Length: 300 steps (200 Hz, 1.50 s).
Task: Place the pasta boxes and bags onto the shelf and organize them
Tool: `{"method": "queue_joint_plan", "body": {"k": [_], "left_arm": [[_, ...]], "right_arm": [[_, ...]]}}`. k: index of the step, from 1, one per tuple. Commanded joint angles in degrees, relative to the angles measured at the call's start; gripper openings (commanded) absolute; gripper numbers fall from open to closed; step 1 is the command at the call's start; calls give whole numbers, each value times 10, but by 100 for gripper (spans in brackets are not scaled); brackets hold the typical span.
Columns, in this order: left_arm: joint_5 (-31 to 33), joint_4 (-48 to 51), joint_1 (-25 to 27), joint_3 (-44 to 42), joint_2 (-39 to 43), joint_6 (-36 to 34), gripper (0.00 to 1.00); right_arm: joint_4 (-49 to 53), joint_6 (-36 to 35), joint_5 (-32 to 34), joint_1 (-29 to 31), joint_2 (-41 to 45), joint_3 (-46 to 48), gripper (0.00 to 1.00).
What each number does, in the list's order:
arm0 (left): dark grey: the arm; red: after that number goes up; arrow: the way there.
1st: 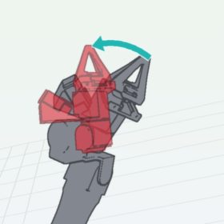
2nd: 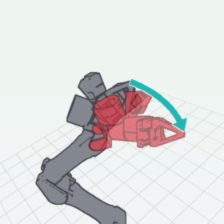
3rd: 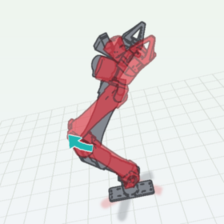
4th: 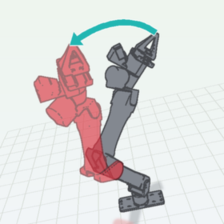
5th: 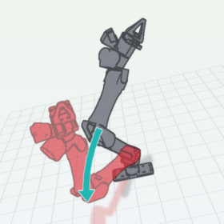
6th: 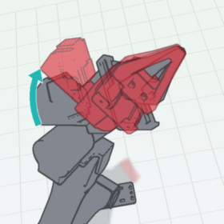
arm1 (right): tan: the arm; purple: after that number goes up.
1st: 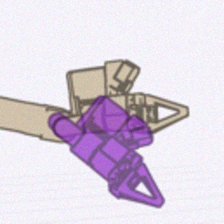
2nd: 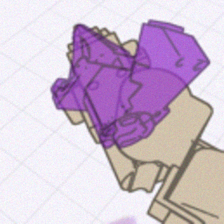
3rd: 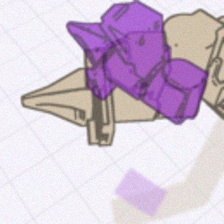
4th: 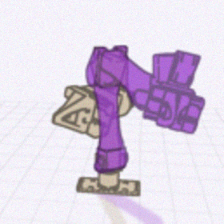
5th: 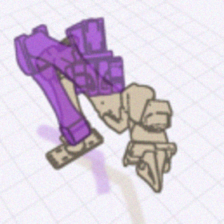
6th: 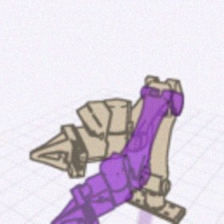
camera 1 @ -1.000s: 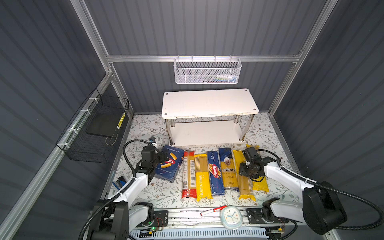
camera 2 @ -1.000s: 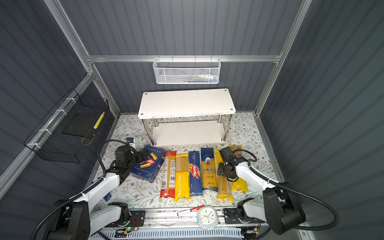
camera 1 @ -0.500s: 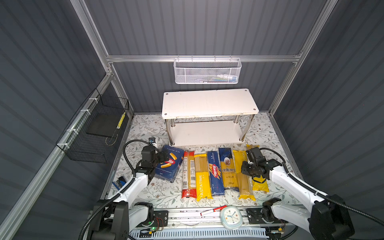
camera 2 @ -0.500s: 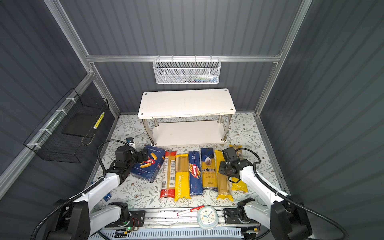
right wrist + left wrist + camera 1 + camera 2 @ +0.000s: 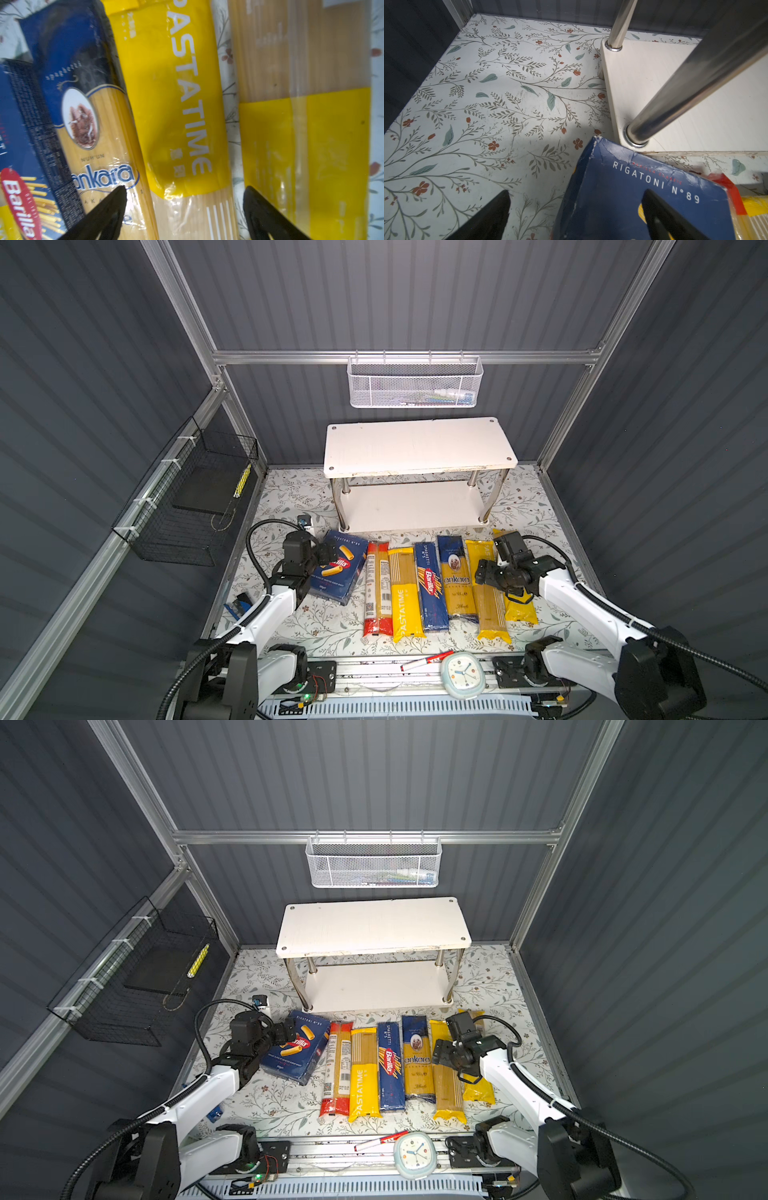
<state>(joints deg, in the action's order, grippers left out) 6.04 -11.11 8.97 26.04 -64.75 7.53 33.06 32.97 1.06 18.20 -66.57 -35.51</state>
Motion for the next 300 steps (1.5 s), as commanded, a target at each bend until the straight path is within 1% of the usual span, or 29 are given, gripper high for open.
{"method": "queue_joint_plan", "body": {"k": [1,44,76,117,170,192,217,247,300], "left_arm": [[7,13,3,16,0,1,100],[7,14,3,16,0,1,100],[8,14,3,16,-1,1,100],[8,14,3,17,-1,1,100],[9,14,3,15,-1,2,99],[9,14,3,16,-1,3,99],[9,14,3,15,0,2,99],[10,13,3,14,3,2,99],[10,13,3,13,3,2,100]], "right_arm": [[13,-4,16,11,-17,-12,88],[10,3,37,37,-68,-21,87],[2,6,47,42,-94,-23,86],[0,5,61,45,-126,-23,78],[-5,21,75,67,-157,-30,77],[-5,23,81,69,-157,-29,72],[-10,23,80,69,-151,-24,60],[-16,27,74,70,-139,-15,53],[-23,33,72,69,-109,-2,34]]}}
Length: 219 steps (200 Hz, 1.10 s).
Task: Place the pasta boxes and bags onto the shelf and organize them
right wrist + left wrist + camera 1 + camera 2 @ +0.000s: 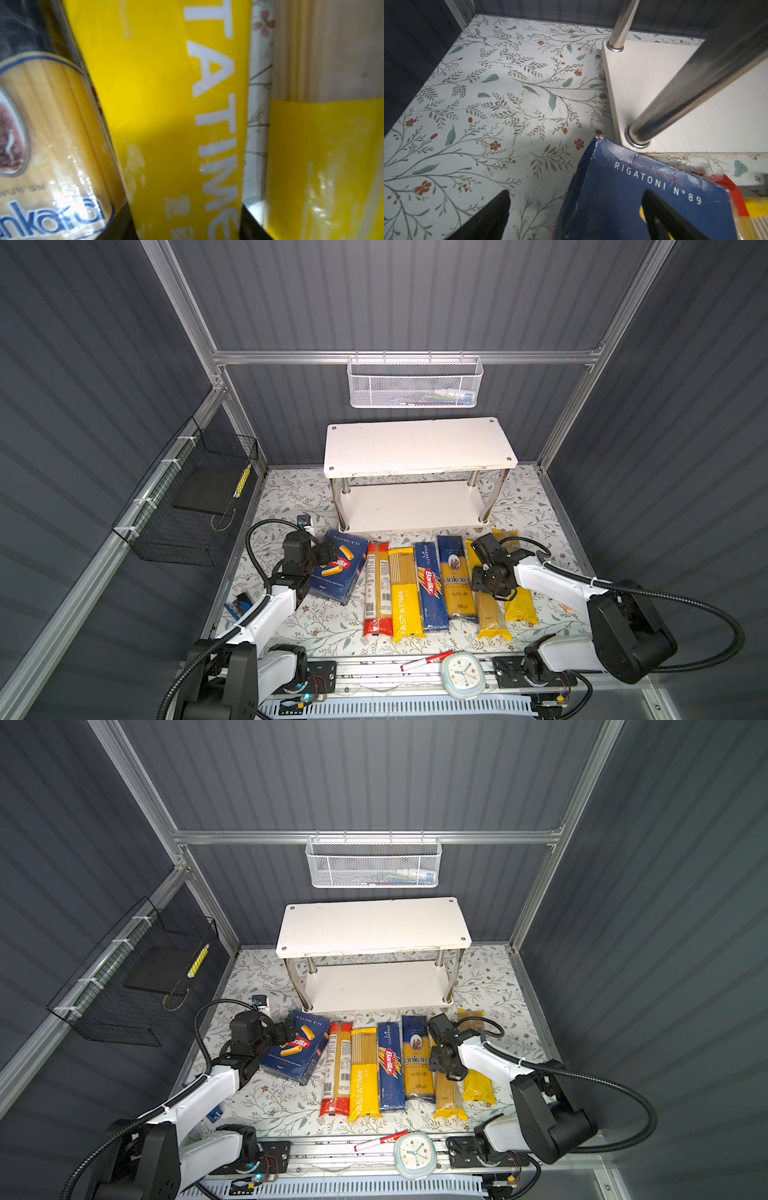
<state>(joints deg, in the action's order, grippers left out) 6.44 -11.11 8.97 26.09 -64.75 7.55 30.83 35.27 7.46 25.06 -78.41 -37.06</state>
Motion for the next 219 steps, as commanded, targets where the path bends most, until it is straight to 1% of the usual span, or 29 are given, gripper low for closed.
{"method": "queue_joint_plan", "body": {"k": [1,44,82,128,165,185,219], "left_arm": [[6,13,3,13,3,2,100],[6,12,3,13,2,3,99],[7,13,3,12,4,3,100],[9,13,3,12,5,3,100],[9,12,3,11,7,4,99],[8,12,3,11,7,3,99],[8,11,3,11,7,3,100]], "right_arm": [[-1,10,8,1,11,13,34],[-2,15,8,0,61,22,12],[4,17,-2,-7,125,24,0],[17,20,-33,-32,219,22,0],[64,5,-58,-62,288,-9,0],[94,-18,-61,-77,308,-41,0],[125,-52,-68,-93,319,-101,0]]}}
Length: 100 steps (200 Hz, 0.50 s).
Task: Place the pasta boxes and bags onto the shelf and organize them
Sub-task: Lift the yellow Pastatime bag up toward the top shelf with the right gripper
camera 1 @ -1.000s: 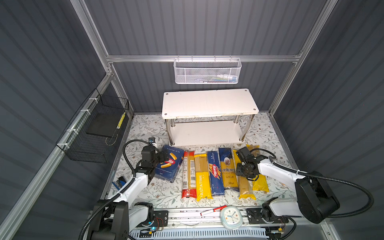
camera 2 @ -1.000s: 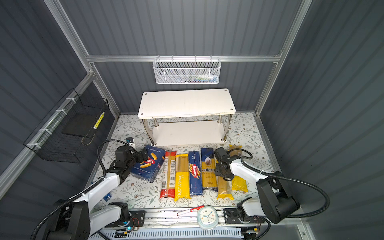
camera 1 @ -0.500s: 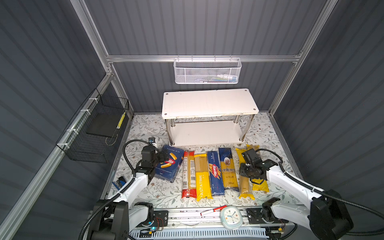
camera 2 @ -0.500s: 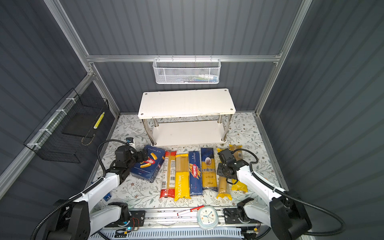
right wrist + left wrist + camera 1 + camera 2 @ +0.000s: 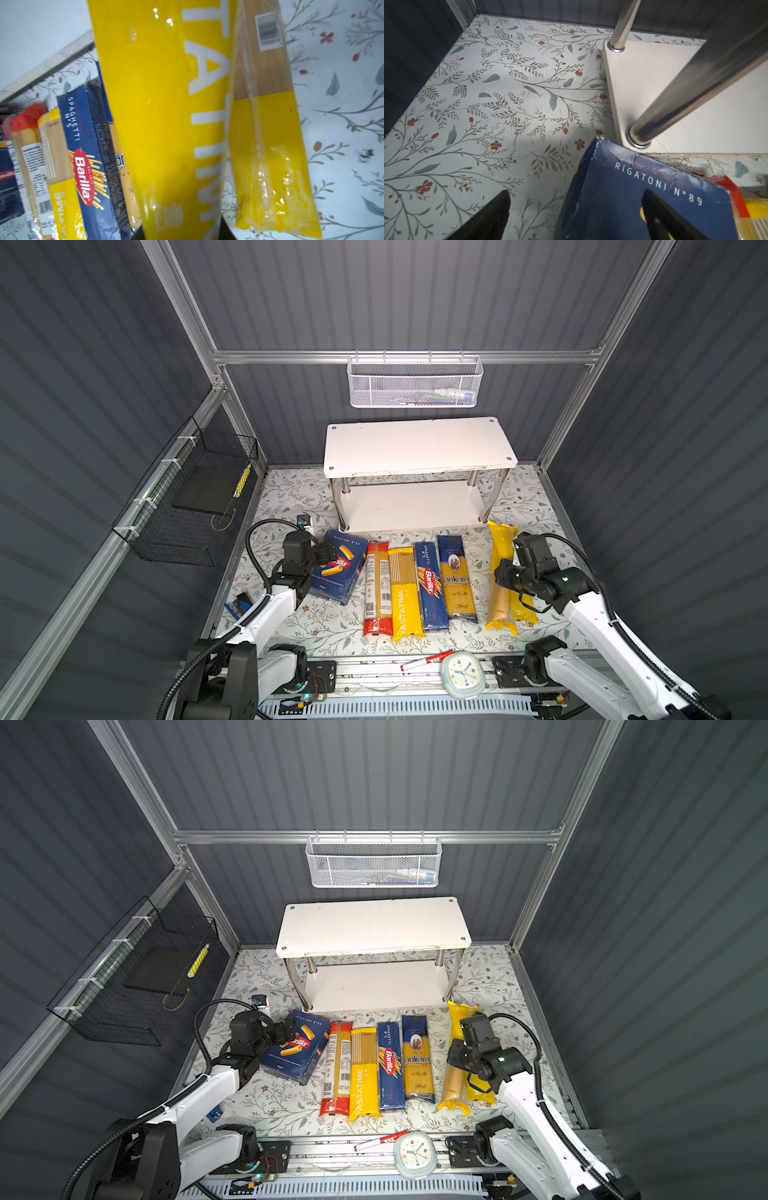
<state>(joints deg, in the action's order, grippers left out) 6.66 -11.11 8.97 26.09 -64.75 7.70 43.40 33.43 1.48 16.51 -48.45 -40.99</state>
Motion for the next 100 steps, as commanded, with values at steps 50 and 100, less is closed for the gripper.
{"method": "queue_joint_plan", "body": {"k": [50,100], "left_arm": [[9,14,3,10,9,4,99],[8,13,3,5,17,5,100]], "right_arm": [[45,-72,0,-32,17,-173,0],[75,-107,15,-38,3,-263,0]]}}
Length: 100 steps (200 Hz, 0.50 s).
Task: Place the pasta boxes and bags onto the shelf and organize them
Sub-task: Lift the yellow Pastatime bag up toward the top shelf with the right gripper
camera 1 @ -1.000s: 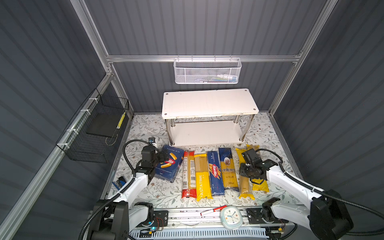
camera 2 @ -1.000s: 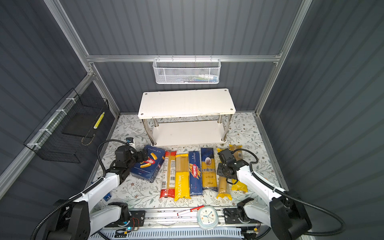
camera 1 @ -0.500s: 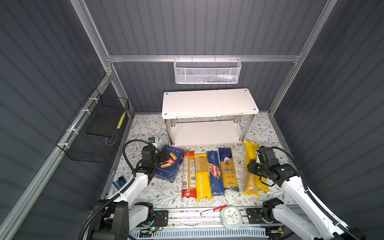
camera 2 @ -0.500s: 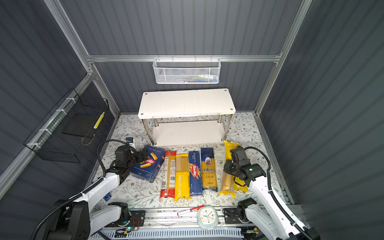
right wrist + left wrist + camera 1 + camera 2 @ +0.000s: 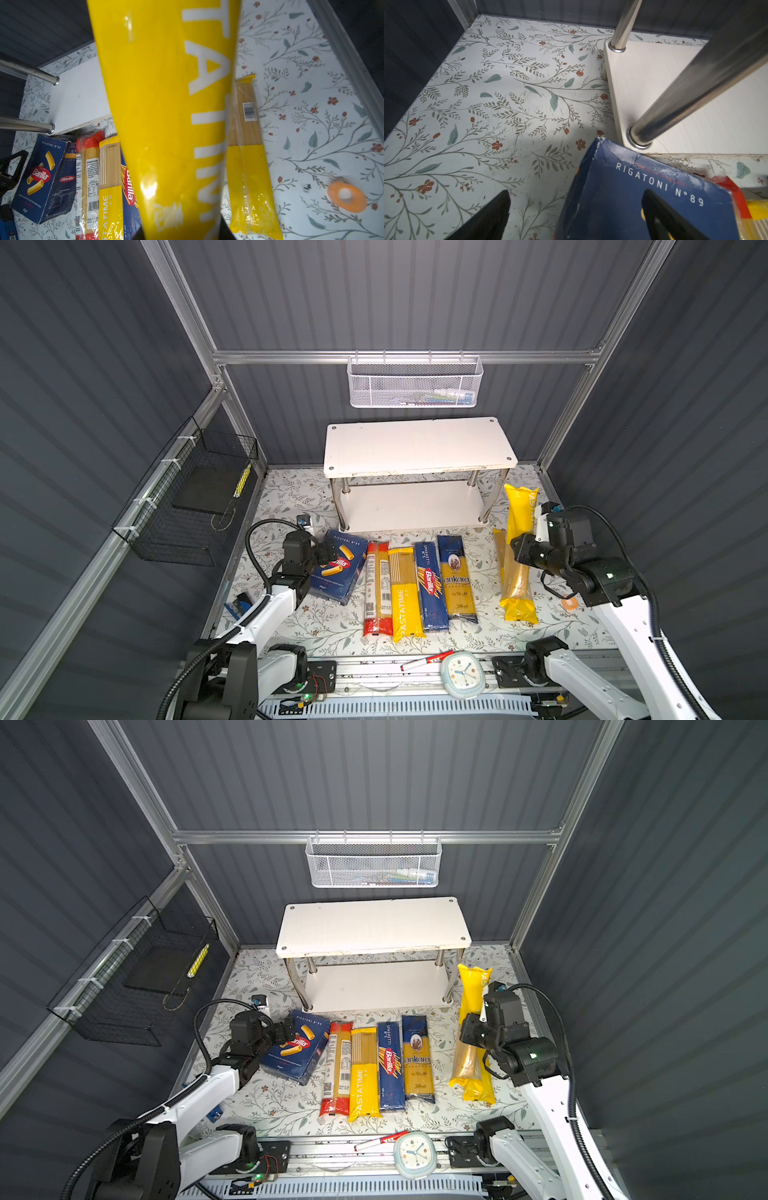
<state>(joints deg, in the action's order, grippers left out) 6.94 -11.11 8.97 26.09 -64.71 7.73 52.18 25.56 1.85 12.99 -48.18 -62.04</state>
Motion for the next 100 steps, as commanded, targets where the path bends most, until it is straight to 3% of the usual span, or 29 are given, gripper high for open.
{"method": "queue_joint_plan", "body": {"k": [1,55,100], "left_arm": [[6,13,3,4,17,4,100],[5,13,3,9,11,3,99],[4,13,3,7,12,4,100]], "right_arm": [[-13,-29,11,-2,0,-54,0],[9,-71,18,-3,-43,-175,0],[-16,-106,-17,-8,-130,-281,0]]}}
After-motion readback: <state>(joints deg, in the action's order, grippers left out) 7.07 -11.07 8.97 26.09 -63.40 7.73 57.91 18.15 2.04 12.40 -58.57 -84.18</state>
